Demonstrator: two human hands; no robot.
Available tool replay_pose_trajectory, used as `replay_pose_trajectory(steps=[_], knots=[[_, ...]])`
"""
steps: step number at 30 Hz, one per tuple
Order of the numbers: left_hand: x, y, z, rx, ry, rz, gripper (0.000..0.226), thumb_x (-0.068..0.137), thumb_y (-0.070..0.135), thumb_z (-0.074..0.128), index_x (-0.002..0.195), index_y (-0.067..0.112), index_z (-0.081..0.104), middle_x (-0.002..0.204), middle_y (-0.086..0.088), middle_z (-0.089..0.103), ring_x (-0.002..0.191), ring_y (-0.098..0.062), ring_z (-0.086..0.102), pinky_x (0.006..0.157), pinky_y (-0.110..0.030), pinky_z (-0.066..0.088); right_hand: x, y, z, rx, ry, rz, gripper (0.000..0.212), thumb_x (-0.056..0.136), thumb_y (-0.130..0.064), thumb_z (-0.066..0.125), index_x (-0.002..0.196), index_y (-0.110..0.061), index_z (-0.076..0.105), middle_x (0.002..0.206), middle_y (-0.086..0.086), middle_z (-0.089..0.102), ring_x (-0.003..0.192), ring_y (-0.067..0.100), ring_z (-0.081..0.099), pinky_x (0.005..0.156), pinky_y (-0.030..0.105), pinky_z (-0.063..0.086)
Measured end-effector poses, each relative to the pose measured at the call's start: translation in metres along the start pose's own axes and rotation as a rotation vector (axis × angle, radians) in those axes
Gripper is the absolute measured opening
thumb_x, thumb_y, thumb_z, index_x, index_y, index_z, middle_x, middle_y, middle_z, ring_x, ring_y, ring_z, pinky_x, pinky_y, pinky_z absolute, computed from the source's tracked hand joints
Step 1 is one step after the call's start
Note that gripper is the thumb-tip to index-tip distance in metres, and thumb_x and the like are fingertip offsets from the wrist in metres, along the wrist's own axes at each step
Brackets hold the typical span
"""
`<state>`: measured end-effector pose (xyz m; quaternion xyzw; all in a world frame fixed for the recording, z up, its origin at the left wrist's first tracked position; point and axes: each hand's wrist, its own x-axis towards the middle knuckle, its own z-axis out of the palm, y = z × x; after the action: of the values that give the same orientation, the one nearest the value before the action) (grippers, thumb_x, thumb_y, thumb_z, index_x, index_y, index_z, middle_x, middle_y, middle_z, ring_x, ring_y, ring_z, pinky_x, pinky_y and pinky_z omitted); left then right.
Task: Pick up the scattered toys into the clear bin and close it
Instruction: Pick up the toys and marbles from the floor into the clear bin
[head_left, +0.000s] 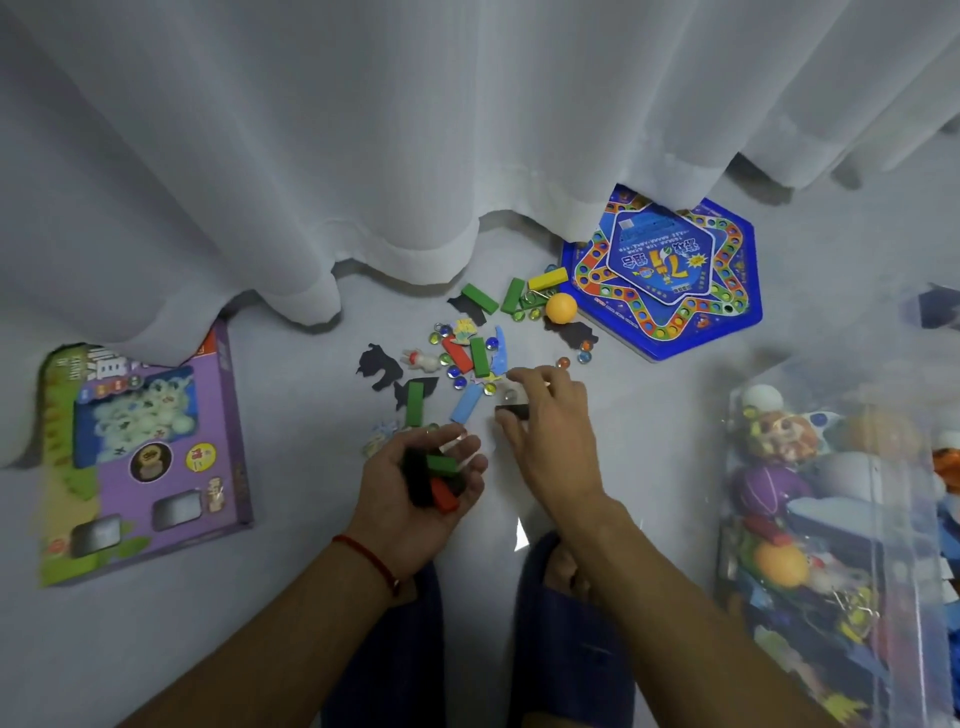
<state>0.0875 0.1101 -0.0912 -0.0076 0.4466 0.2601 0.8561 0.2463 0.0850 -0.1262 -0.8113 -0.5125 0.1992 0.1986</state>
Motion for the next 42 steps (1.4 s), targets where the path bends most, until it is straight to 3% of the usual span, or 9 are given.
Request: replay_pose_trajectory(steps=[3,8,16,22,28,32,34,37,42], knots=[[0.001,0.003,-0.001,0.054,0.081,0.03,0.025,0.073,0.031,0.063,0.082,0.008,0.068,0.086,-0.012,0.064,0.071,-0.022,0.058,0.061,-0.028,0.049,0.015,0.013,0.011,-0.1,-0.124,0.071,0.055,0.091,-0.051,0.064,0.137,-0.028,0.047,0.133,0.001,0.047,0.117,0.022,0.044,0.093,0.038,0.05],[-0.002,-0.002,0.003,0.12,0.105,0.172,0.021,0.068,0.025,0.064,0.083,0.009,0.06,0.078,-0.01,0.059,0.059,-0.02,0.05,0.047,-0.024,0.036,0.009,0.022,0.02,-0.231,-0.113,-0.025,0.031,0.103,-0.039,0.047,0.129,-0.022,0.047,0.121,0.003,0.052,0.093,0.016,0.051,0.08,0.03,0.053],[-0.019,-0.008,0.004,0.137,0.148,0.166,0.013,0.081,0.026,0.06,0.08,0.015,0.055,0.074,-0.008,0.057,0.056,-0.018,0.047,0.041,-0.021,0.033,0.011,0.013,0.01,-0.286,-0.223,-0.017,0.025,0.104,-0.022,0.044,0.125,-0.011,0.044,0.114,0.012,0.057,0.093,0.025,0.06,0.078,0.036,0.053],[-0.039,-0.006,0.037,0.137,0.074,0.052,0.028,0.095,0.034,0.051,0.095,0.007,0.059,0.098,-0.017,0.056,0.079,-0.025,0.055,0.068,-0.034,0.052,-0.005,-0.009,-0.051,0.282,-0.314,0.487,0.023,0.101,-0.023,0.045,0.106,-0.004,0.056,0.094,0.014,0.068,0.08,0.026,0.067,0.074,0.035,0.057],[-0.087,-0.034,0.162,0.448,-0.317,-0.083,0.038,0.091,0.031,0.049,0.111,0.002,0.061,0.103,-0.02,0.055,0.091,-0.035,0.056,0.095,-0.05,0.05,-0.05,-0.022,-0.211,1.054,0.193,0.618,0.018,0.097,-0.014,0.046,0.094,-0.007,0.063,0.072,0.007,0.064,0.052,0.015,0.047,0.046,0.025,0.038],[-0.123,-0.073,0.244,0.666,-0.553,-0.251,0.063,0.087,0.038,0.054,0.137,0.002,0.042,0.114,-0.022,0.05,0.098,-0.039,0.057,0.101,-0.061,0.041,-0.102,0.028,-0.289,1.423,0.436,0.67,0.016,0.098,-0.01,0.045,0.105,0.002,0.053,0.09,0.018,0.057,0.078,0.026,0.054,0.072,0.036,0.058],[-0.137,-0.095,0.271,0.757,-0.596,-0.265,0.057,0.089,0.038,0.053,0.133,0.004,0.037,0.117,-0.029,0.049,0.101,-0.043,0.059,0.093,-0.058,0.046,-0.123,0.055,-0.312,1.579,0.431,0.715,0.041,0.099,-0.019,0.042,0.129,0.01,0.039,0.109,0.022,0.05,0.094,0.033,0.055,0.092,0.052,0.053],[-0.146,-0.113,0.286,0.874,-0.562,-0.181,0.061,0.09,0.034,0.054,0.143,0.012,0.032,0.144,-0.036,0.027,0.131,-0.05,0.037,0.106,-0.059,0.037,-0.142,0.075,-0.329,1.636,0.436,0.769,0.066,0.095,-0.024,0.045,0.141,0.017,0.02,0.137,0.033,0.035,0.113,0.05,0.055,0.097,0.062,0.047],[-0.132,-0.085,0.247,0.831,-0.502,0.005,0.041,0.091,0.024,0.057,0.128,0.006,0.056,0.128,-0.021,0.052,0.119,-0.036,0.054,0.097,-0.052,0.05,-0.151,0.059,-0.328,1.276,0.445,0.693,0.042,0.094,-0.023,0.051,0.128,0.001,0.056,0.131,0.022,0.052,0.118,0.038,0.056,0.094,0.047,0.053]])
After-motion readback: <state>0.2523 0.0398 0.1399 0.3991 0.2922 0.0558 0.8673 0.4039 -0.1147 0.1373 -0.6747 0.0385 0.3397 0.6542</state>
